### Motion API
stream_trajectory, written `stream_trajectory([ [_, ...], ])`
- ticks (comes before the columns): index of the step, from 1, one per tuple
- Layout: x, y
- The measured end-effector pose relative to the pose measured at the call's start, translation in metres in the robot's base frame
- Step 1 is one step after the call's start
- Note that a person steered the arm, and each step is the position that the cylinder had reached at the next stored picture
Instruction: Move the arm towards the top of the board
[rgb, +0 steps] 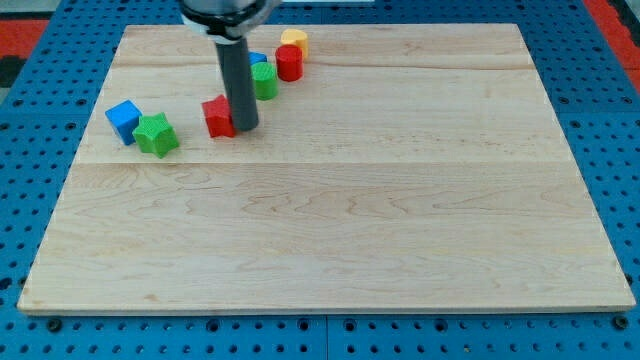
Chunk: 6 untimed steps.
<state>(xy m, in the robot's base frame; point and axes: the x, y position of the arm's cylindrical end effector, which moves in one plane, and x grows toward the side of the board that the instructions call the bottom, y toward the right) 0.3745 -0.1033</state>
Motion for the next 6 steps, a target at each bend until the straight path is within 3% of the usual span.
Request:
stream_trajectory([
  [3, -0.019, -0.089],
  [4, -0.026, -0.03],
  [6, -0.026, 0.143],
])
